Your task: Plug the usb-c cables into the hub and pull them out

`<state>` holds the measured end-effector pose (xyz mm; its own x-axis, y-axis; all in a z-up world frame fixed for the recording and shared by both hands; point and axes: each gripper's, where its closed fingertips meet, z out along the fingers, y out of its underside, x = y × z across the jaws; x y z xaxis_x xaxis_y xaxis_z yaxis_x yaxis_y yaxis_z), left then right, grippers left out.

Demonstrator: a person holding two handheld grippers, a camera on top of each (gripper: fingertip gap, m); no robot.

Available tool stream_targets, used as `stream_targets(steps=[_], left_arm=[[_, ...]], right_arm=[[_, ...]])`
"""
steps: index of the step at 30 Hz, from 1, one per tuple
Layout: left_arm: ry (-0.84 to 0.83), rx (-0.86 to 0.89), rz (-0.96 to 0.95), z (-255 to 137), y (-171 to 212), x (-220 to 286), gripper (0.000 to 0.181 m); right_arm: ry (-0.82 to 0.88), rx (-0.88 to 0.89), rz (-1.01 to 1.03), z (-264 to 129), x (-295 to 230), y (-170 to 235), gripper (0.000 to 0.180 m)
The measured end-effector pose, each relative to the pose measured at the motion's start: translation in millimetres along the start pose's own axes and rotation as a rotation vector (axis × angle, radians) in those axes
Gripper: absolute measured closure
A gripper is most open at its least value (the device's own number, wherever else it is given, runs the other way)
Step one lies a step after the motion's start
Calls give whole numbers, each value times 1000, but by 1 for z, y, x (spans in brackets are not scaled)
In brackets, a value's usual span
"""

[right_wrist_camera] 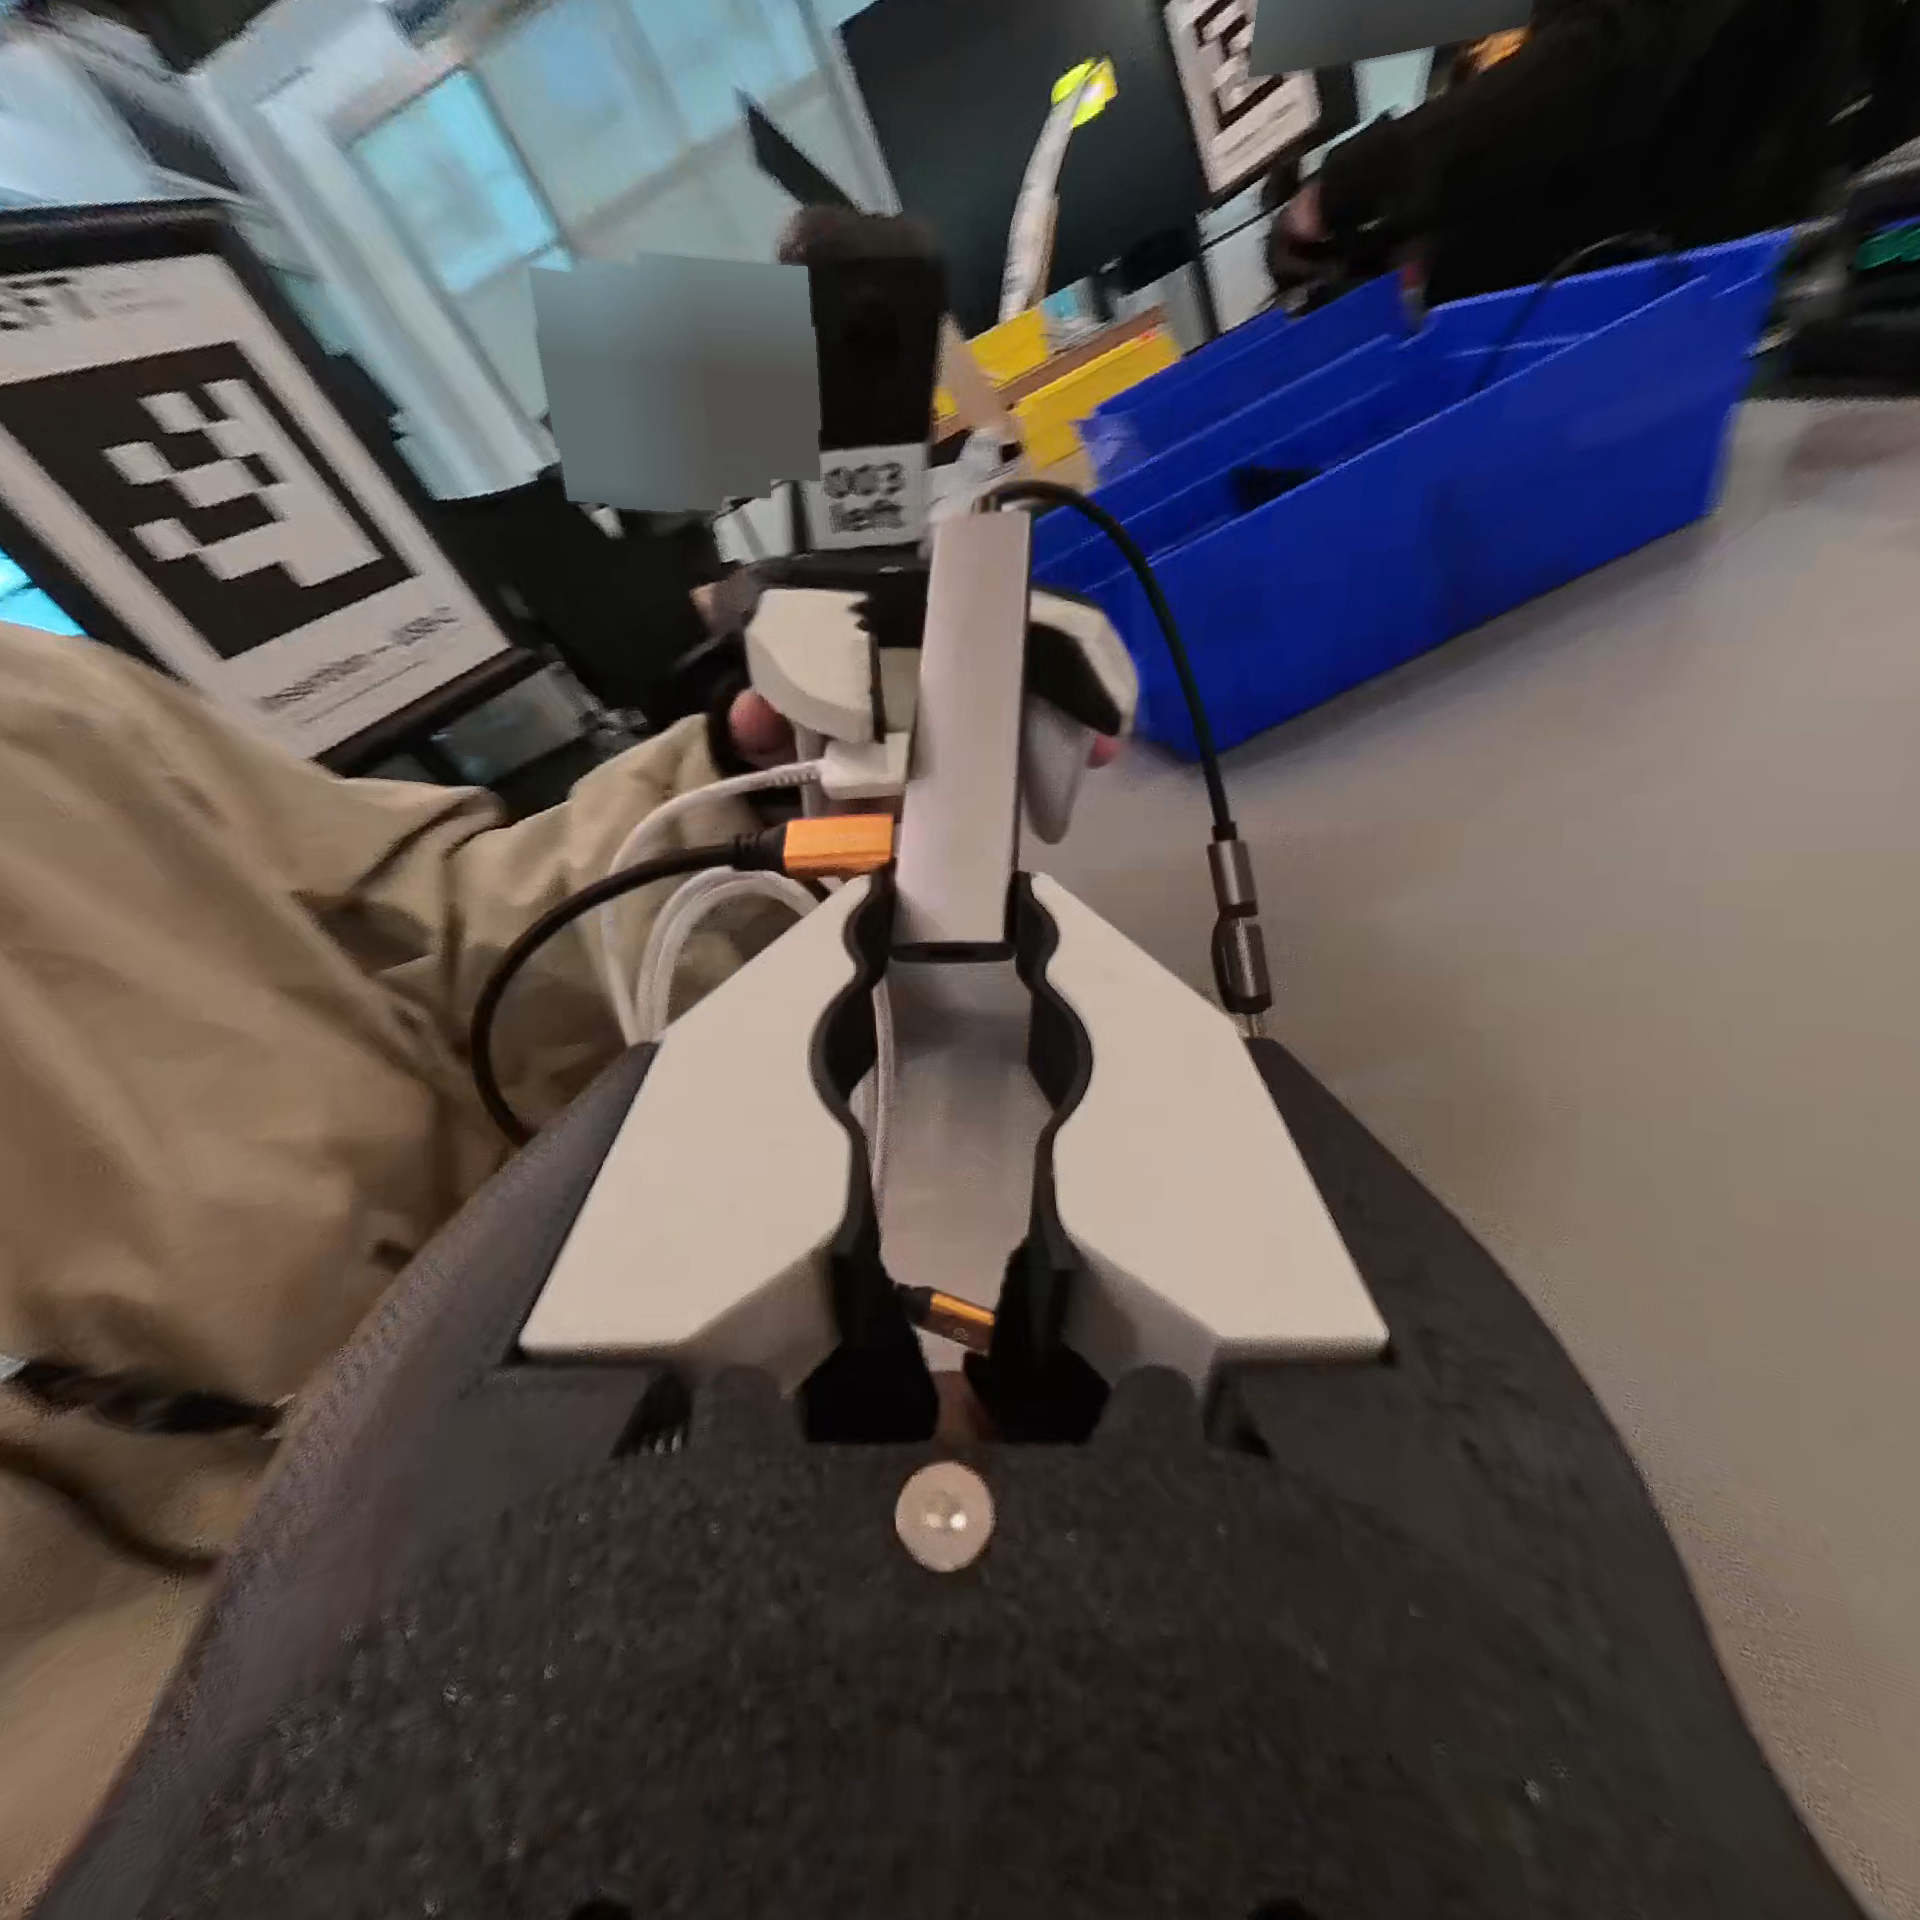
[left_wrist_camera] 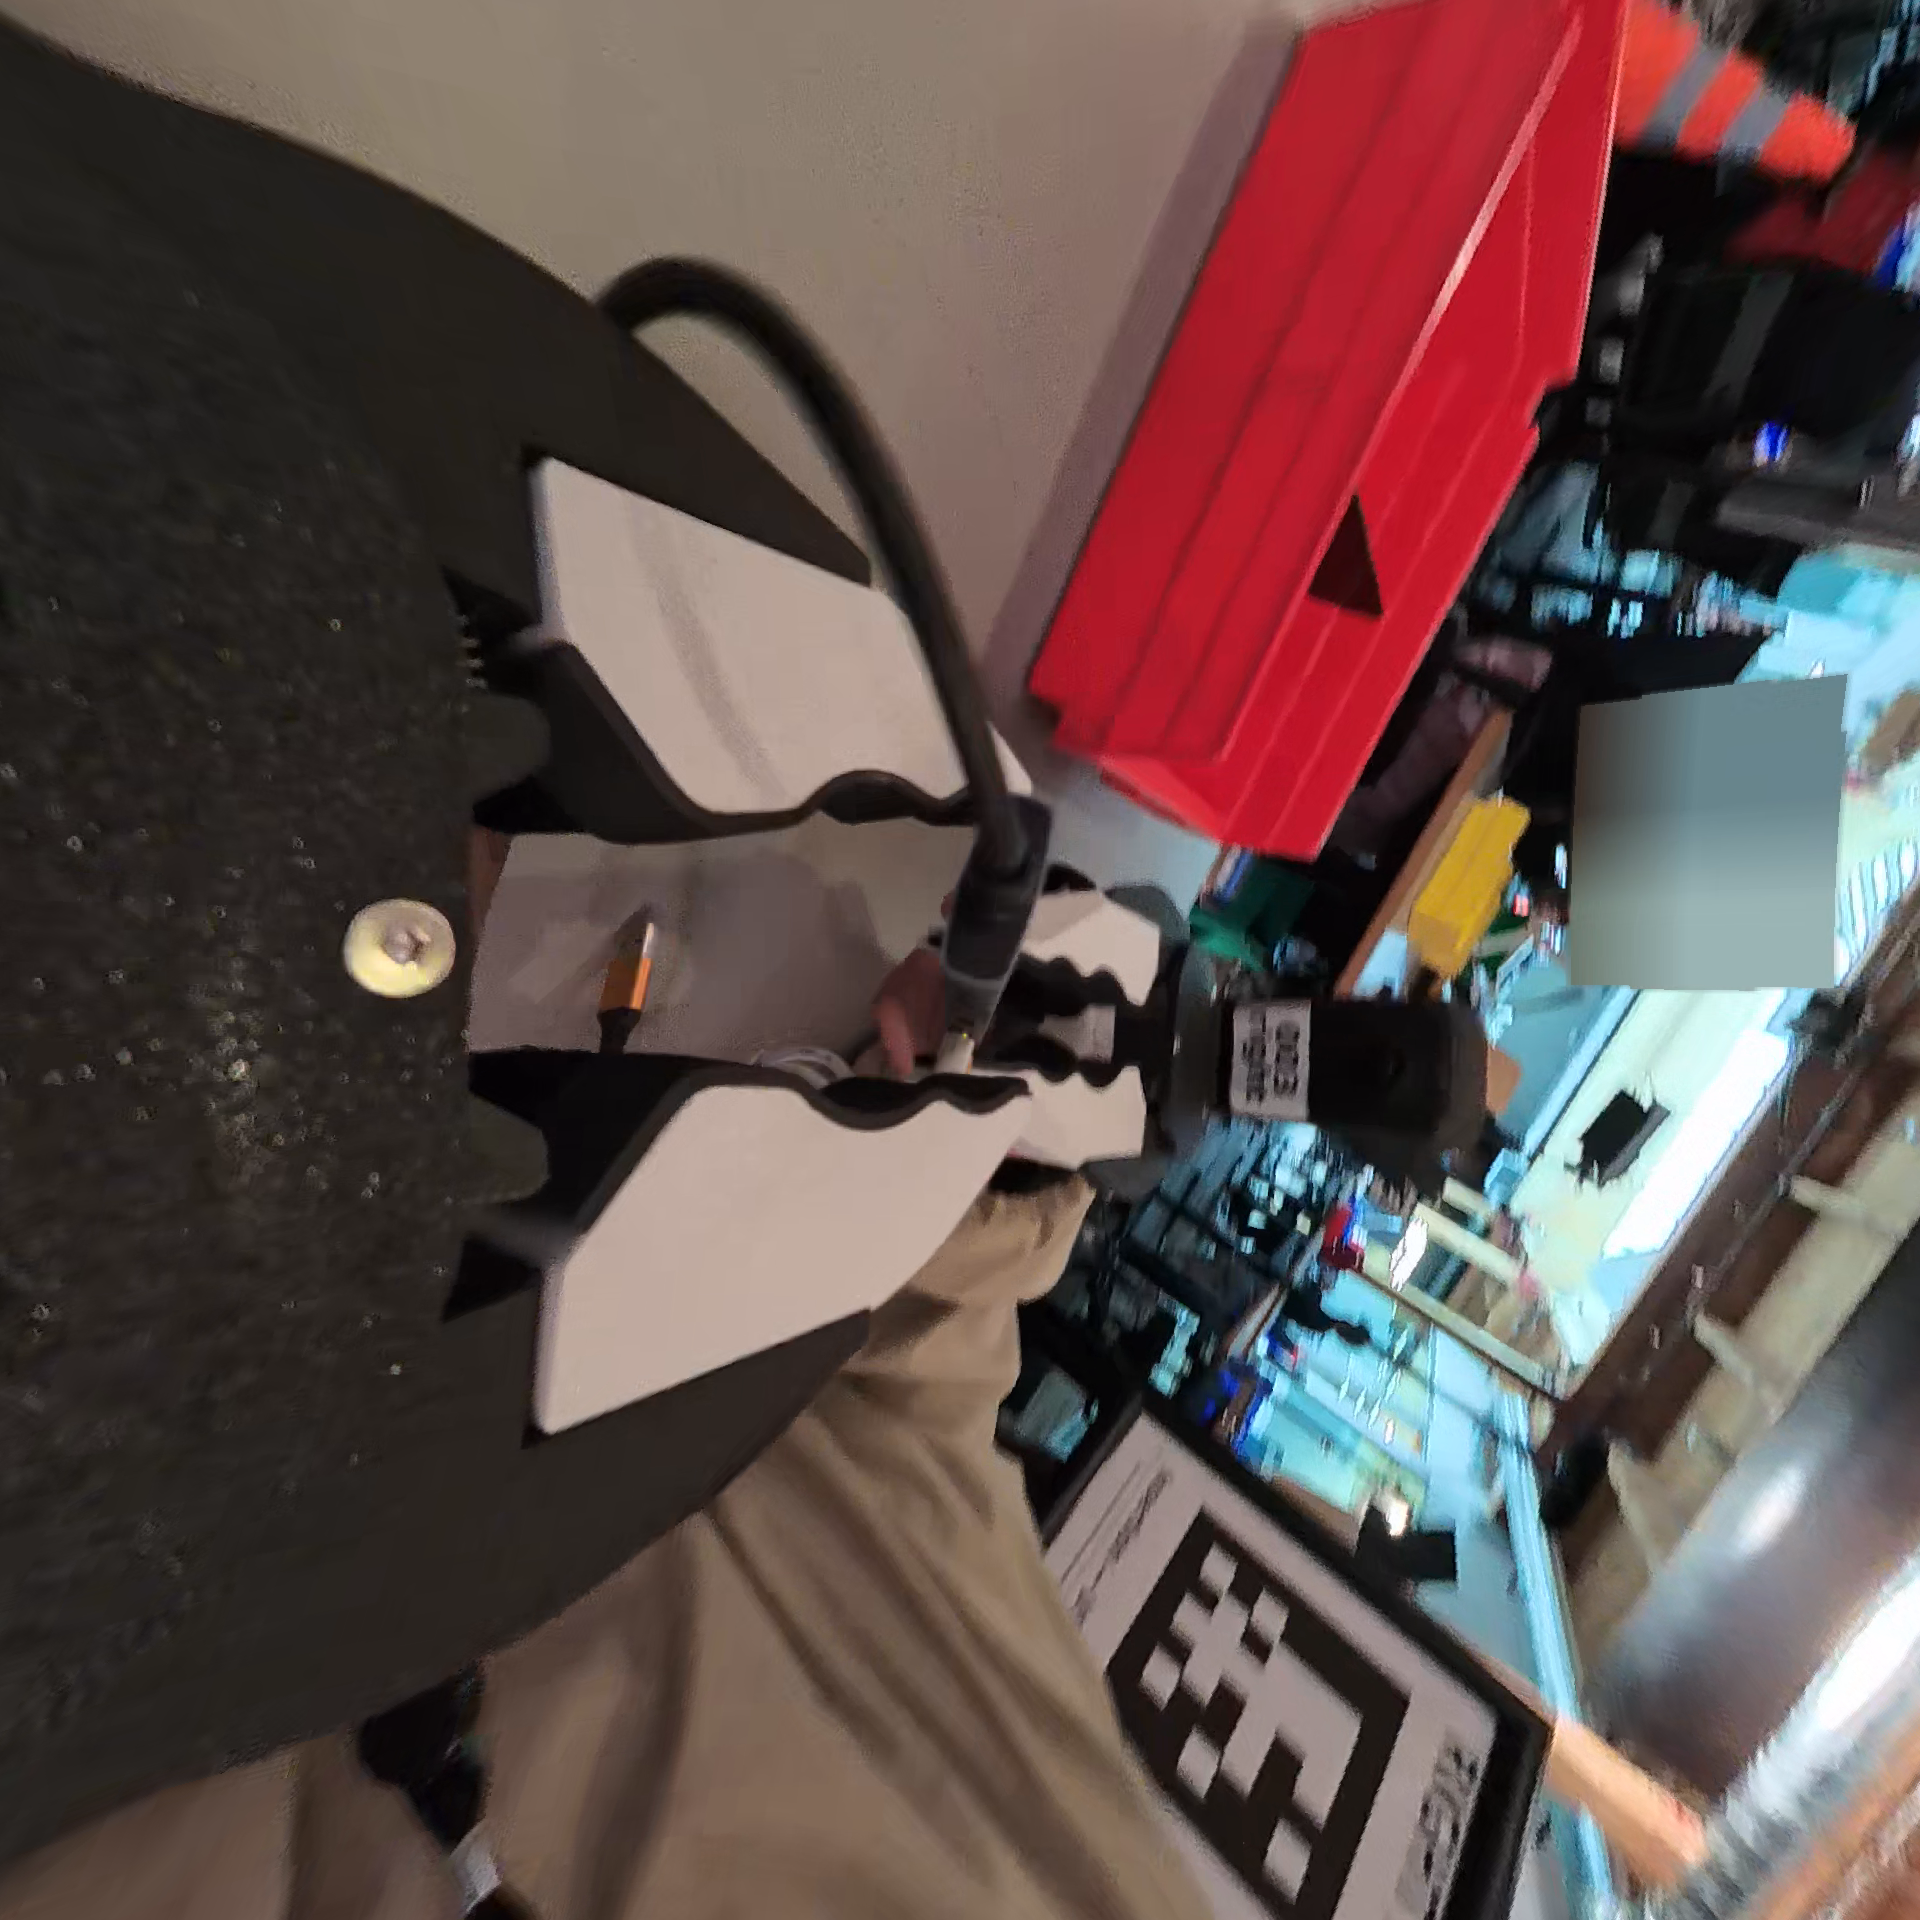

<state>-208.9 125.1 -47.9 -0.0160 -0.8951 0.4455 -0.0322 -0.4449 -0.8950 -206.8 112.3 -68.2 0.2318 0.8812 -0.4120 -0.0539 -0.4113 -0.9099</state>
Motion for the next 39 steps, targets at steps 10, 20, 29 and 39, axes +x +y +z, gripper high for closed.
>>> stream_targets(steps=[10,20,29,39], left_arm=[[107,-60,47,-13,7,13,149],[107,-88,95,-12,13,13,156],[119,-109,86,-9,18,14,154],[142,-136,61,-9,24,15,157]], right_arm=[[-118,-57,60,-5,-14,8,157],[-122,-72,65,-3,-13,11,157],[-122,-111,73,-3,-14,19,157],[-125,-112,72,-4,-14,19,157]])
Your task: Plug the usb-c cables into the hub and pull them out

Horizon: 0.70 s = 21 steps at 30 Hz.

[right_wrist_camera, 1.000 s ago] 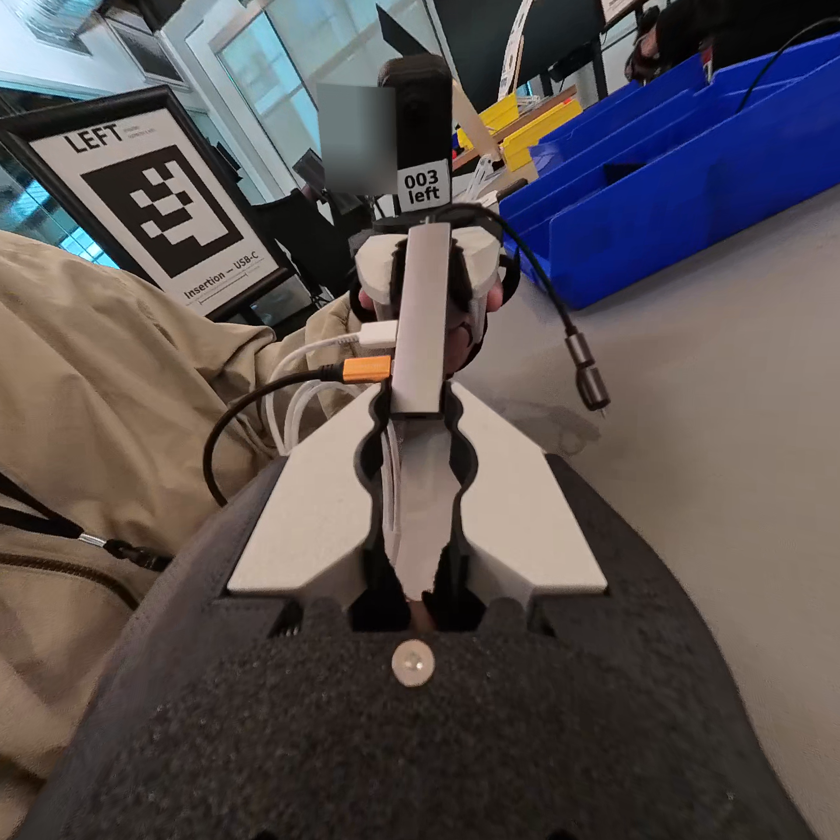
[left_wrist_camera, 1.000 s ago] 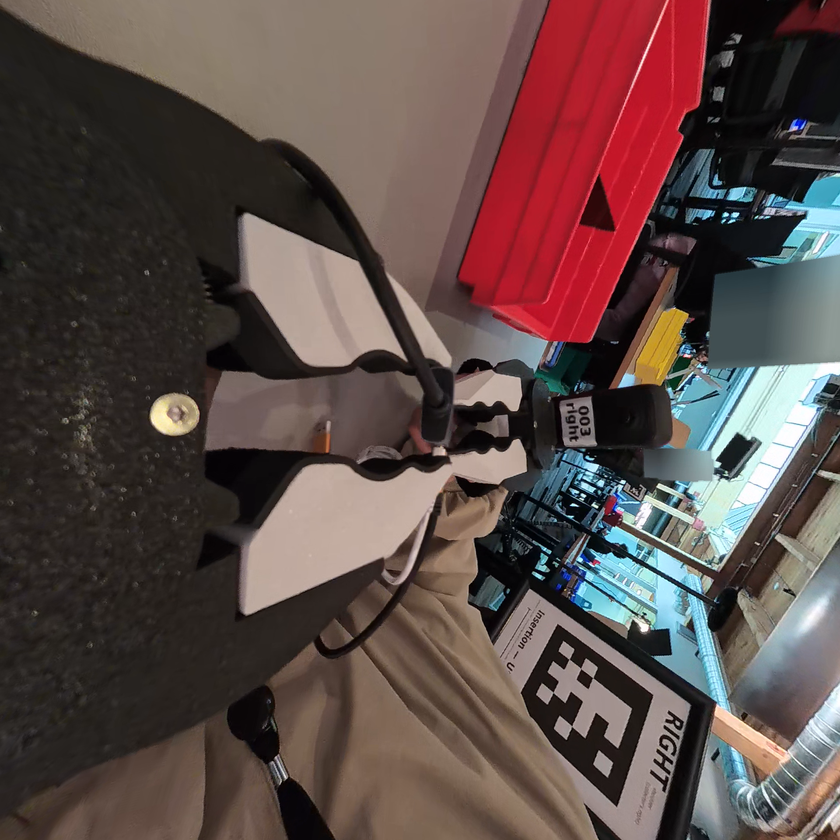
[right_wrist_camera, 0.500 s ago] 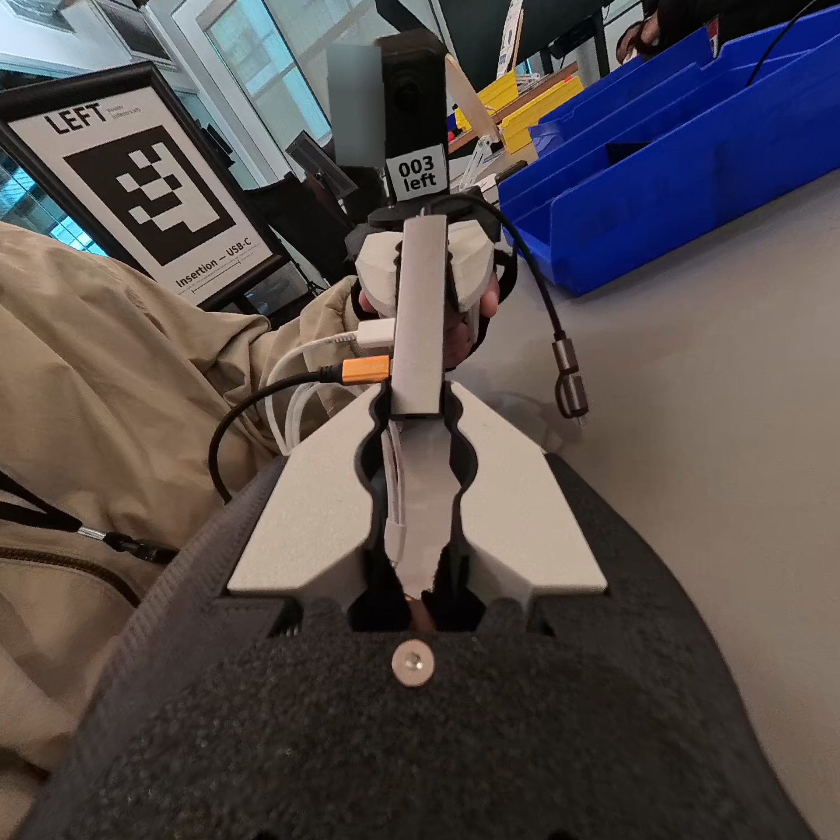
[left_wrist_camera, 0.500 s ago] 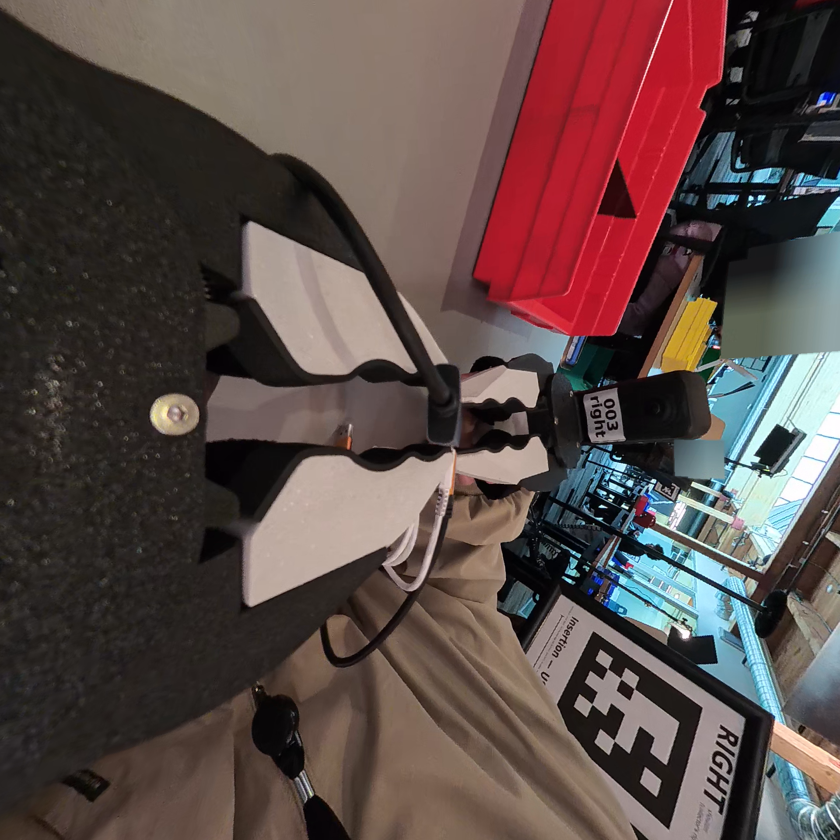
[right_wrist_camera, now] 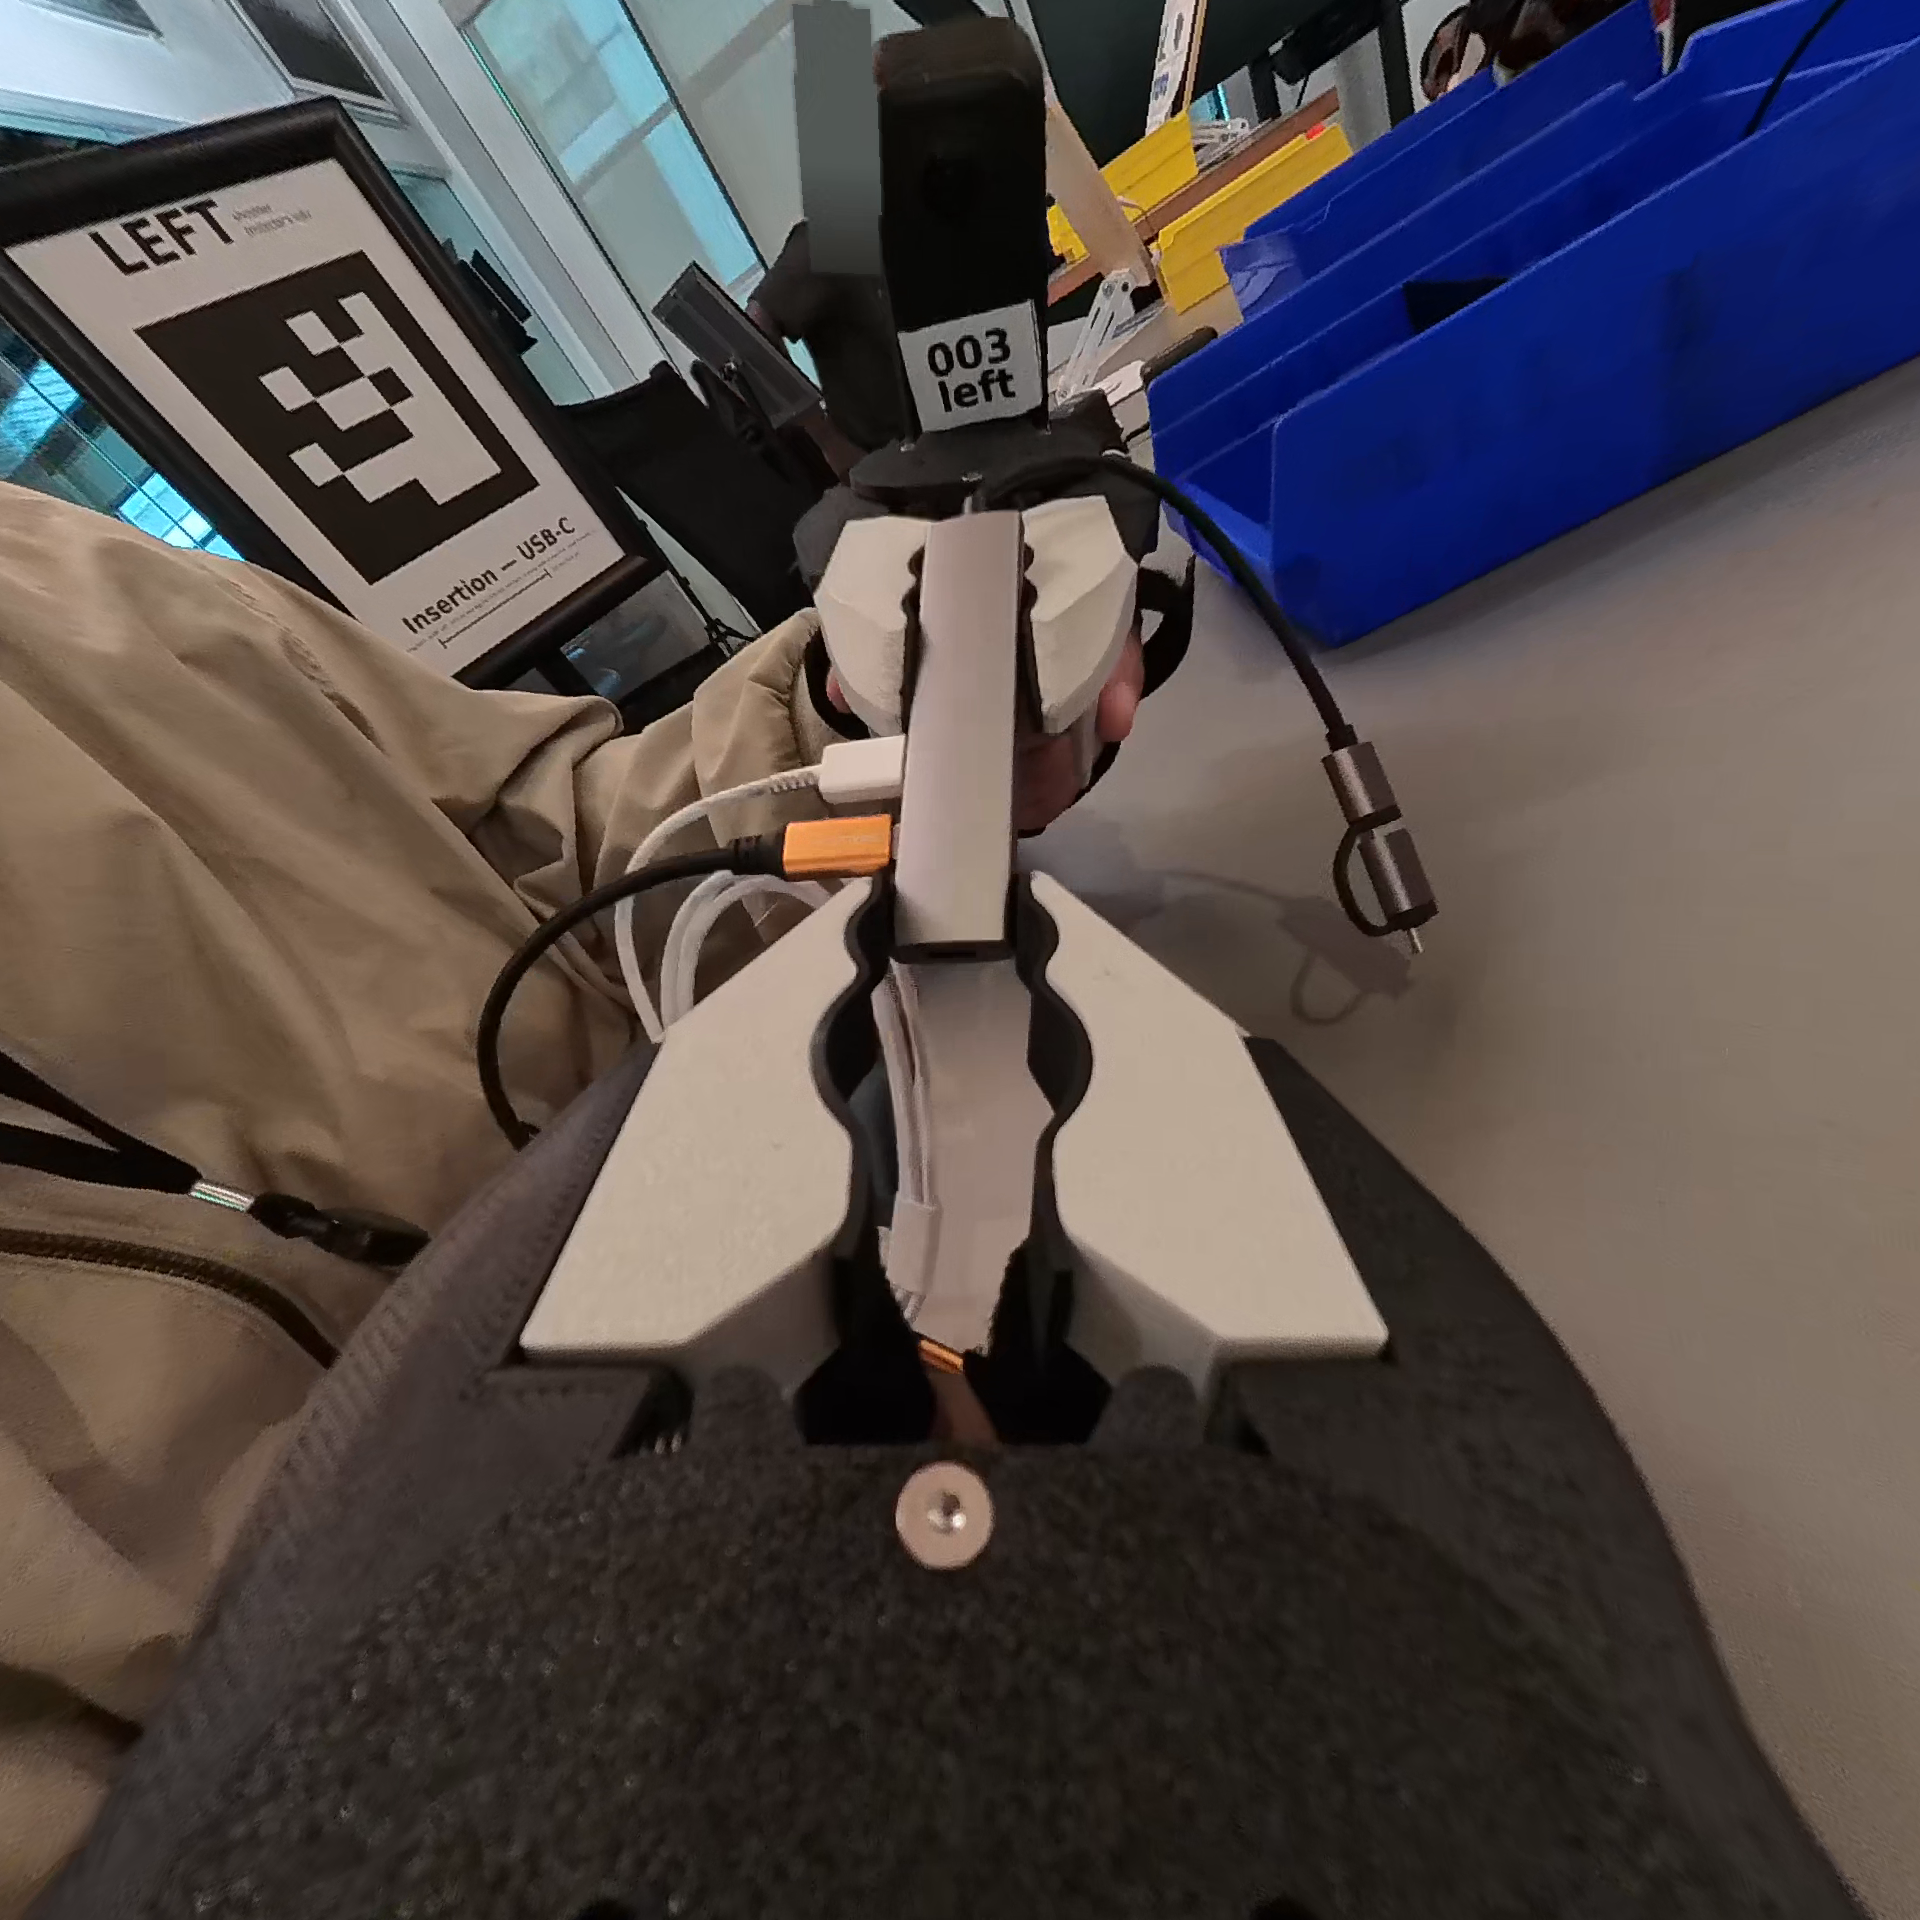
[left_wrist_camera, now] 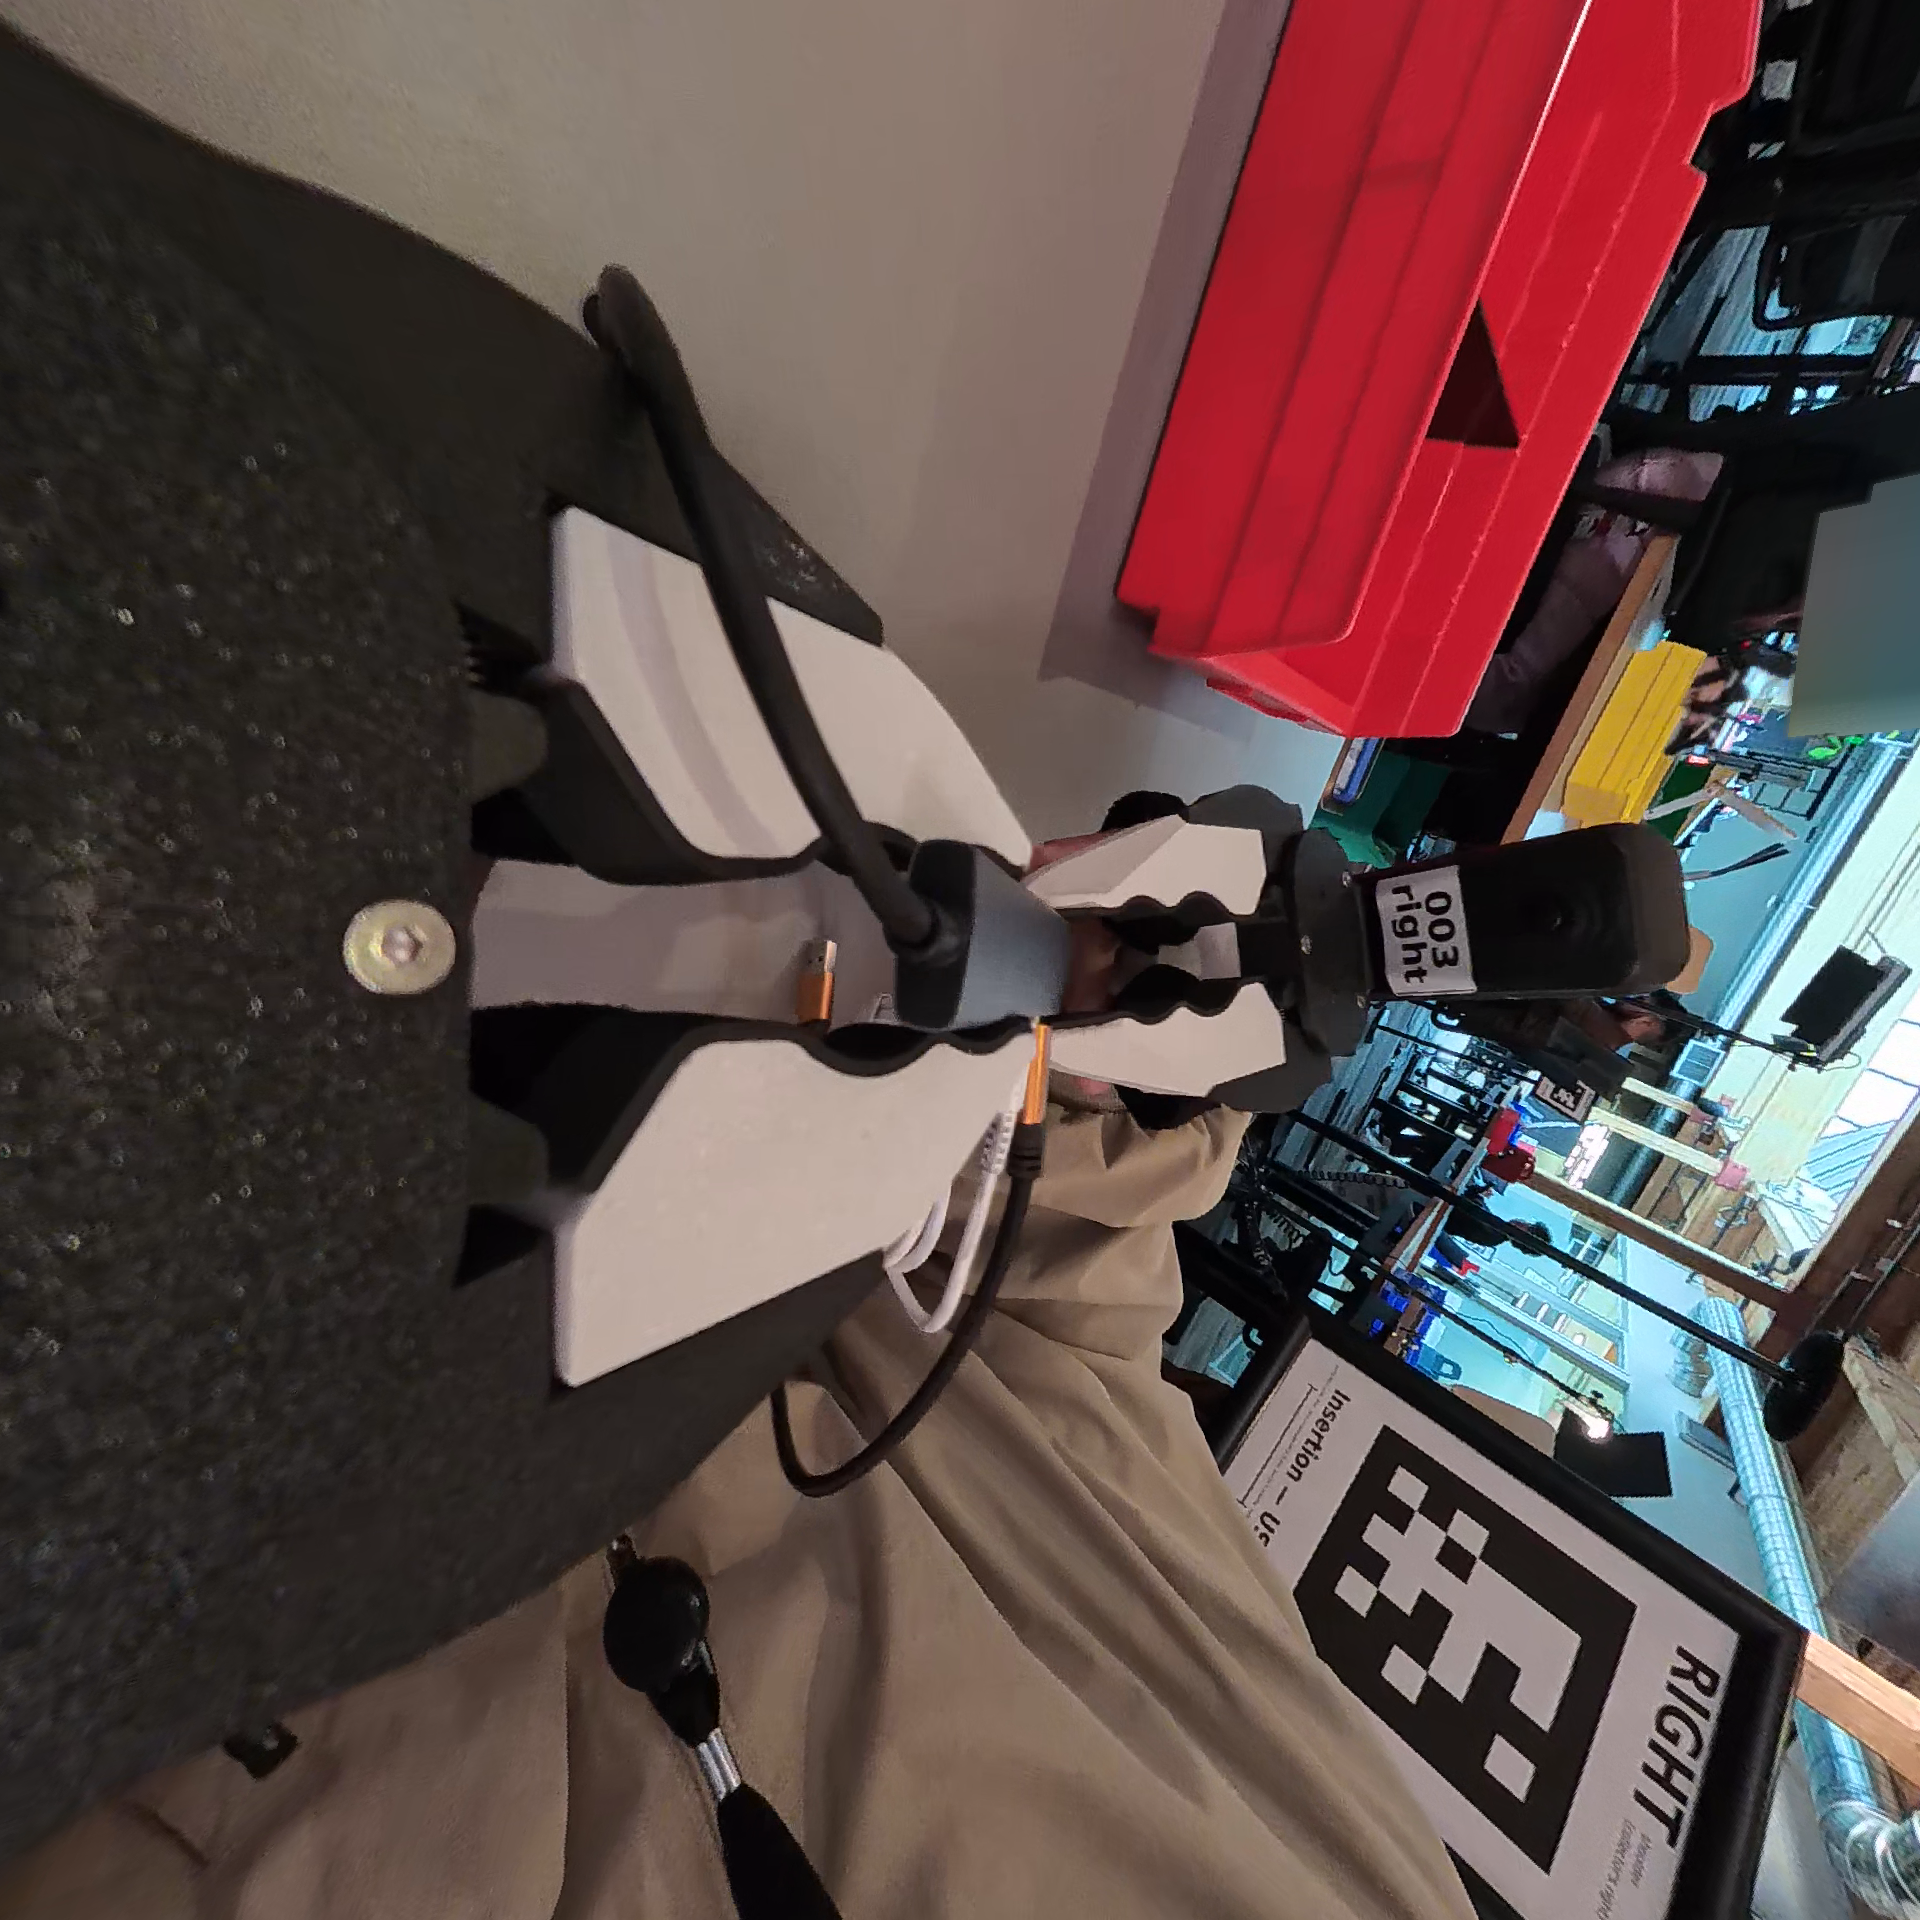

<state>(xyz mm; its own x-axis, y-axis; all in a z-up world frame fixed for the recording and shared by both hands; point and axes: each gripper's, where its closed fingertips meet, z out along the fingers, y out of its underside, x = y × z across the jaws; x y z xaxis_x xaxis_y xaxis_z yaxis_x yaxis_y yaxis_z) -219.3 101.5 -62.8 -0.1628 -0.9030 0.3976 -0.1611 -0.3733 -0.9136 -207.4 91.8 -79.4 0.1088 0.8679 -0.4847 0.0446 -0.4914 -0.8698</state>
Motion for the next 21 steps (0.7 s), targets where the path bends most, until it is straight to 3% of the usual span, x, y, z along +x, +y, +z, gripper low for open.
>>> stream_targets(steps=[7,10,14,21], left_arm=[[-107,19,118,-3,-8,-10,157],[-286,82,193,-15,-22,-30,158],[-608,146,273,-42,-32,-65,158],[-858,234,288,-54,-38,-82,158]], right_arm=[[78,51,-8,-4,14,-9,156],[193,173,17,-12,33,-31,149],[490,392,-97,-35,42,-73,148],[780,291,-137,15,48,-50,148]])
